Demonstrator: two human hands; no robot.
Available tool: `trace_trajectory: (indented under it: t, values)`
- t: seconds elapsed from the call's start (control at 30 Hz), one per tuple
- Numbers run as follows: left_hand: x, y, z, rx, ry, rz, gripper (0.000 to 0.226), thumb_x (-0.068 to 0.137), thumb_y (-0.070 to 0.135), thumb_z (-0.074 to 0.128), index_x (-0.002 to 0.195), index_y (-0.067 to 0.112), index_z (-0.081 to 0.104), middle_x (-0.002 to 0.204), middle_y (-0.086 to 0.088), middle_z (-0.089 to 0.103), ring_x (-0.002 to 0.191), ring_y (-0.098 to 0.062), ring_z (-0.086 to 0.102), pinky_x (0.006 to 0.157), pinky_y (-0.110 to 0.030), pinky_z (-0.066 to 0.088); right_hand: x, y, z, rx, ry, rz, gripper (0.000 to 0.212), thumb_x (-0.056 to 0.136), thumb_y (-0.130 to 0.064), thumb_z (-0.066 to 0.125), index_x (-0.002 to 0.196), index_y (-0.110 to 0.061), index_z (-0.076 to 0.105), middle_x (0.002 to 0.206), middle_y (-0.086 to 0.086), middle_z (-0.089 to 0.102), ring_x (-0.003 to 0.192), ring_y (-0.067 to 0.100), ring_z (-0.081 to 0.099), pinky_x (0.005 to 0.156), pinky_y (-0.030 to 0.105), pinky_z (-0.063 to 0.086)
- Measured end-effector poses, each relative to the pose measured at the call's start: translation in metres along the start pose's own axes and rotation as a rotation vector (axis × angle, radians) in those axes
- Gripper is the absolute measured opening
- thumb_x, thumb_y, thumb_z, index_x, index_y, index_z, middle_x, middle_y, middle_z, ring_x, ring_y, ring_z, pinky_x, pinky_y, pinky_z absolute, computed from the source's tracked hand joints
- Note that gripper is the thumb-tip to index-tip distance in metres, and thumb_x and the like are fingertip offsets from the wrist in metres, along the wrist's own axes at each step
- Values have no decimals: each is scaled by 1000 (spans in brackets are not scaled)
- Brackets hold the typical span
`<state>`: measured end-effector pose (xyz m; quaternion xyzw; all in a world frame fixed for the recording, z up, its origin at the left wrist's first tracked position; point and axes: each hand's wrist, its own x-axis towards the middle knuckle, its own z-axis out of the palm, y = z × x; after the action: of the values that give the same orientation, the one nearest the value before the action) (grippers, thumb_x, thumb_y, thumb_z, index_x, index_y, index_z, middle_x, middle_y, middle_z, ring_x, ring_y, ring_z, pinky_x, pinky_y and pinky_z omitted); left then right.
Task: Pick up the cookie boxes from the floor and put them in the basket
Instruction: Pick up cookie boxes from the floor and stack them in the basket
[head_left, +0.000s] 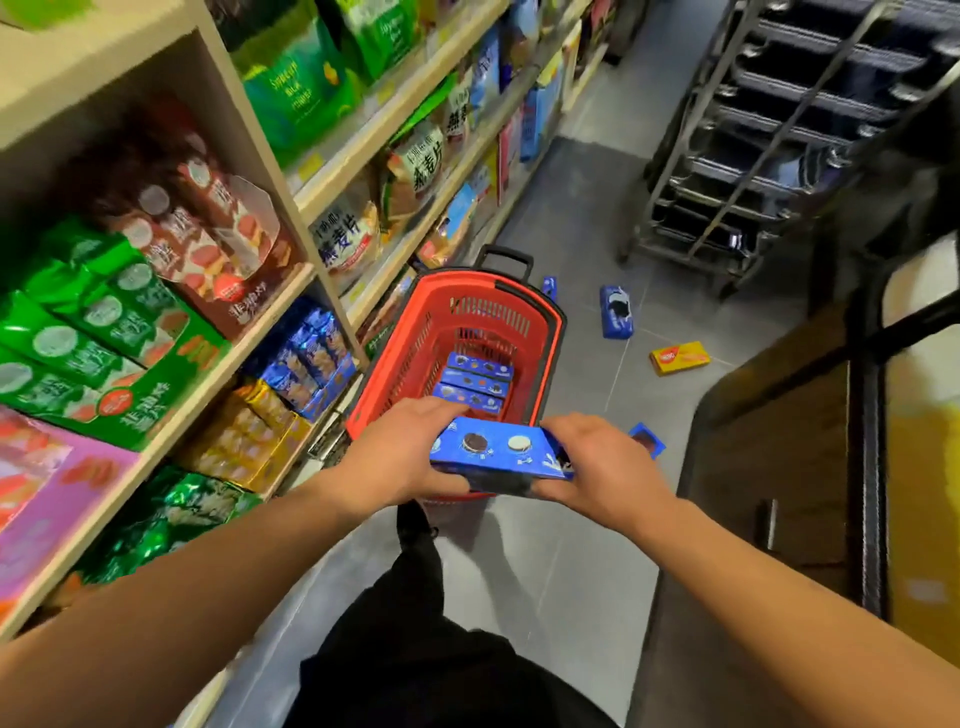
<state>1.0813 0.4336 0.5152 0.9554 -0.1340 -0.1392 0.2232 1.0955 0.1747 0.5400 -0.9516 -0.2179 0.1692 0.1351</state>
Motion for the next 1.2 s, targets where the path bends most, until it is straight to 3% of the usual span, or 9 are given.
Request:
trace_trajectory:
  t: [0.17, 0.3, 0.47, 0.57, 0.63, 0.73, 0.87, 1.0, 1.2]
  values:
    - [56, -59, -14, -32, -37, -30, 71, 62, 61, 71, 124, 33, 53, 116, 4, 62, 108, -22, 58, 90, -37, 46, 81, -3, 1, 18, -77, 27, 58, 72, -56, 69, 120, -32, 50, 112, -3, 60, 105, 24, 57, 80, 40, 52]
    - [97, -97, -19, -69, -58, -52, 81, 67, 52, 78, 138, 27, 46, 123, -1, 57, 112, -25, 51, 92, -35, 43, 138, 3, 11, 60, -125, 69, 61, 72, -55, 70, 122, -30, 49, 113, -1, 60, 105, 26, 55, 80, 41, 52]
    - [150, -133, -9, -53, -148, -95, 87, 58, 69, 57, 132, 24, 52, 111, -3, 58, 103, -29, 54, 89, -42, 46, 195, 25, 33, 90, -191, 91, 65, 74, -54, 71, 126, -22, 49, 114, 5, 58, 107, 29, 54, 86, 42, 50]
    - [178, -156, 15, -110, -114, -147, 83, 57, 65, 59, 127, 19, 58, 107, -6, 60, 99, -29, 58, 88, -39, 48, 228, 43, 54, 131, -220, 105, 66, 77, -51, 72, 130, -21, 47, 122, 5, 56, 114, 29, 51, 93, 39, 46]
    - [201, -173, 39, -137, -98, -204, 80, 57, 56, 73, 126, 19, 59, 110, -7, 59, 101, -30, 58, 91, -37, 46, 255, 62, 75, 135, -255, 94, 67, 79, -49, 71, 133, -21, 45, 127, 4, 55, 116, 30, 50, 95, 38, 44]
    - [235, -205, 95, -164, -116, -287, 78, 57, 39, 87, 127, 19, 58, 111, -7, 57, 103, -31, 55, 92, -39, 45, 305, 97, 130, 123, -336, 67, 58, 77, -49, 70, 124, -21, 50, 116, 5, 58, 105, 32, 54, 87, 39, 46]
    - [267, -239, 159, -150, -156, -370, 68, 60, 35, 81, 121, 15, 59, 110, -13, 57, 99, -37, 55, 89, -47, 48, 356, 125, 200, 88, -386, 77, 53, 75, -43, 73, 117, -16, 52, 111, 7, 55, 102, 33, 55, 78, 37, 46]
    - [293, -288, 231, -120, -142, -398, 56, 59, 46, 54, 107, 17, 62, 99, -13, 59, 88, -38, 58, 78, -47, 51, 393, 140, 282, 73, -474, 121, 50, 78, -37, 70, 118, -16, 48, 119, 9, 53, 107, 34, 55, 77, 39, 47]
    - [332, -352, 332, -134, -114, -464, 47, 61, 26, 66, 106, 13, 64, 102, -15, 57, 93, -39, 55, 82, -48, 49, 442, 168, 392, 87, -443, 268, 58, 75, -29, 72, 125, -13, 47, 123, 11, 54, 111, 35, 54, 87, 40, 45]
